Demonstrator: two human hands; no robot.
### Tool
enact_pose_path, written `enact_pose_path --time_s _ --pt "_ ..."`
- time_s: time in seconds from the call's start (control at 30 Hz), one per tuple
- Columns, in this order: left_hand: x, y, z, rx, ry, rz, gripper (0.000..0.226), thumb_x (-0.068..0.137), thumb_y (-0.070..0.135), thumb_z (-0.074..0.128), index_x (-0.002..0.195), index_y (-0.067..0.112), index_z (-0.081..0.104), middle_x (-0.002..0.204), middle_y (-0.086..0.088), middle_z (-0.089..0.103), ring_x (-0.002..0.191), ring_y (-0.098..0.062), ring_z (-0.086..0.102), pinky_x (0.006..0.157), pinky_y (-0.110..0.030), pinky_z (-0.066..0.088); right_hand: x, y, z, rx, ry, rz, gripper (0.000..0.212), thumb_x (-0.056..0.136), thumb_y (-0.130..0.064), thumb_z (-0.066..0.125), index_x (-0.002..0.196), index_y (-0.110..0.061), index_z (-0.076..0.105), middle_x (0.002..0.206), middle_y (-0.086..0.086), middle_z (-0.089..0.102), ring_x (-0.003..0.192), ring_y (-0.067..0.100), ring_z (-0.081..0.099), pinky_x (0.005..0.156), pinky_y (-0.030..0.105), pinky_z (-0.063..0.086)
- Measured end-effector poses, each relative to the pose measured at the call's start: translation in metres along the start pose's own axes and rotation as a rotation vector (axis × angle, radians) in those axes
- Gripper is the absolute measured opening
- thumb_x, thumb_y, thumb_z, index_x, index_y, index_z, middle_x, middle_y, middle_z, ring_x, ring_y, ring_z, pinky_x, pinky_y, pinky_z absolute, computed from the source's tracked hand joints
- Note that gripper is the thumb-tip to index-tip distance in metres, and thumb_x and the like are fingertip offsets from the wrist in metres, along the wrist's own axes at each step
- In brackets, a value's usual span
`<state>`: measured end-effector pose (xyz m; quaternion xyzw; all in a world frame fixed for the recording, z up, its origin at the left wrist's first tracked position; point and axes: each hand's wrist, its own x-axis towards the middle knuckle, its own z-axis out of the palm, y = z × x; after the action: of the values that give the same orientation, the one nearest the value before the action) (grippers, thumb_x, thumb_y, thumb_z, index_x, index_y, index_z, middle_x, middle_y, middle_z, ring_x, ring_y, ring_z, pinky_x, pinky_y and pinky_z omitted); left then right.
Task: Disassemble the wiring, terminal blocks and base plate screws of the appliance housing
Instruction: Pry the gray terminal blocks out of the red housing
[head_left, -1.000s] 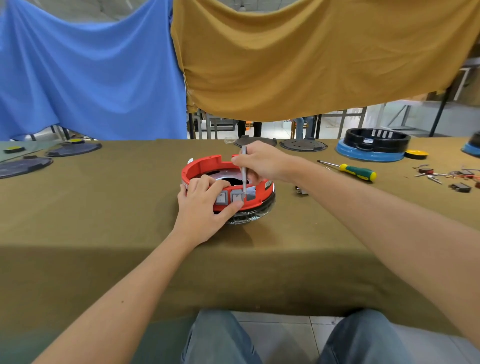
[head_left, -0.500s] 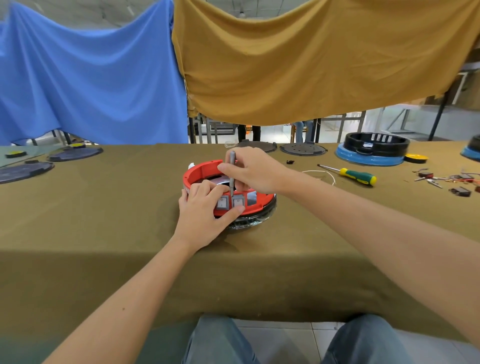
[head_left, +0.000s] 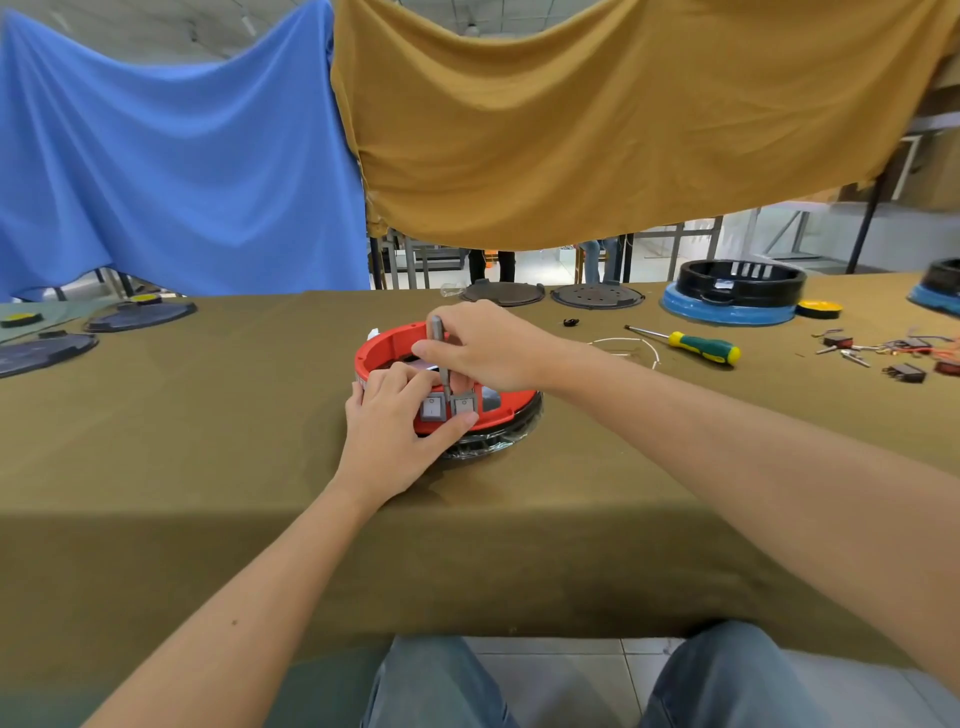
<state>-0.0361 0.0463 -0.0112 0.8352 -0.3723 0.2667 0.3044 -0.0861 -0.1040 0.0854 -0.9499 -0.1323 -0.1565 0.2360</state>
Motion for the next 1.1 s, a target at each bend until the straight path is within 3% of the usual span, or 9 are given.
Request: enact_pose_path --time_s 0.23,0.3,0.43,0.57,0.67,0.83,1.0,1.07,1.1 --pt "0.000 0.000 0.000 0.001 0.000 -0.003 0.047 0.084 0.063 0.057 0.109 0.024 0.062 0.104 0.013 0.048 0.108 -0.014 0.041 0.104 -0.059 0.032 0.004 -0.003 -0.001 -0.099 -0.029 0.005 0.032 0.104 -0.029 0.046 0.075 -0.016 0.046 0.062 0.000 0.070 0.055 0.013 0.063 0.060 0.026 0.049" --pt "0.000 0.000 0.000 0.001 0.002 -0.005 0.047 0.083 0.063 0.058 0.109 0.023 0.062 0.102 0.012 0.047 0.107 -0.014 0.042 0.103 -0.058 0.033 0.011 -0.005 -0.003 -0.114 -0.061 0.037 0.033 0.103 -0.023 0.046 0.071 -0.015 0.045 0.056 0.000 0.068 0.049 0.010 0.056 0.067 0.035 0.055" --pt "0.000 0.000 -0.001 -0.001 0.005 -0.012 0.050 0.083 0.065 0.059 0.111 0.024 0.062 0.104 0.012 0.049 0.108 -0.014 0.042 0.103 -0.057 0.033 0.022 -0.011 -0.006 -0.115 -0.167 0.093 0.038 0.099 -0.013 0.044 0.061 -0.008 0.051 0.056 0.009 0.070 0.049 0.017 0.062 0.076 0.044 0.060" --pt "0.000 0.001 -0.001 0.001 -0.004 -0.014 0.064 0.077 0.076 0.045 0.113 0.025 0.062 0.105 0.013 0.050 0.108 -0.013 0.041 0.103 -0.055 0.034 0.029 -0.013 -0.008 -0.117 -0.222 0.125 0.039 0.099 -0.012 0.043 0.061 -0.007 0.050 0.046 0.004 0.064 0.046 0.019 0.066 0.072 0.047 0.062" --pt "0.000 0.000 -0.001 0.000 0.007 -0.007 0.062 0.078 0.073 0.043 0.112 0.025 0.063 0.104 0.013 0.050 0.106 -0.012 0.041 0.102 -0.051 0.035 0.029 -0.013 -0.008 -0.094 -0.219 0.125 0.040 0.100 -0.015 0.044 0.062 -0.007 0.053 0.046 0.003 0.064 0.048 0.019 0.067 0.072 0.045 0.063" --pt "-0.002 0.000 -0.003 -0.086 0.017 -0.001 0.044 0.087 0.049 0.034 0.113 0.027 0.063 0.104 0.013 0.051 0.105 -0.007 0.037 0.105 -0.053 0.028 -0.004 0.005 -0.013 0.236 0.067 0.139 0.031 0.103 -0.024 0.052 0.078 -0.006 0.057 0.062 0.010 0.071 0.053 0.015 0.065 0.056 0.027 0.057" --pt "0.003 0.010 -0.009 0.202 -0.051 0.050 0.030 0.102 0.041 0.039 0.122 0.036 0.061 0.104 0.012 0.056 0.105 -0.014 0.051 0.112 -0.055 0.016 -0.050 0.029 -0.017 0.604 0.270 0.199 0.022 0.099 -0.024 0.062 0.091 -0.004 0.067 0.072 0.007 0.073 0.064 0.016 0.068 0.064 0.033 0.058" --pt "0.012 0.018 -0.015 0.326 -0.103 0.109 0.031 0.101 0.045 0.040 0.117 0.033 0.064 0.099 0.008 0.061 0.095 -0.018 0.057 0.103 -0.045 0.032 -0.065 0.034 -0.012 0.709 0.345 0.248 0.013 0.097 -0.016 0.065 0.095 -0.005 0.071 0.077 0.009 0.073 0.069 0.017 0.068 0.068 0.034 0.061" --pt "0.018 0.023 -0.018 0.358 -0.144 0.114 0.033 0.099 0.048 0.040 0.112 0.031 0.065 0.095 0.006 0.062 0.090 -0.019 0.059 0.088 -0.038 0.041 -0.072 0.035 -0.008 0.765 0.385 0.285 0.011 0.095 -0.012 0.066 0.097 -0.003 0.072 0.078 0.010 0.073 0.071 0.018 0.068 0.069 0.034 0.062"
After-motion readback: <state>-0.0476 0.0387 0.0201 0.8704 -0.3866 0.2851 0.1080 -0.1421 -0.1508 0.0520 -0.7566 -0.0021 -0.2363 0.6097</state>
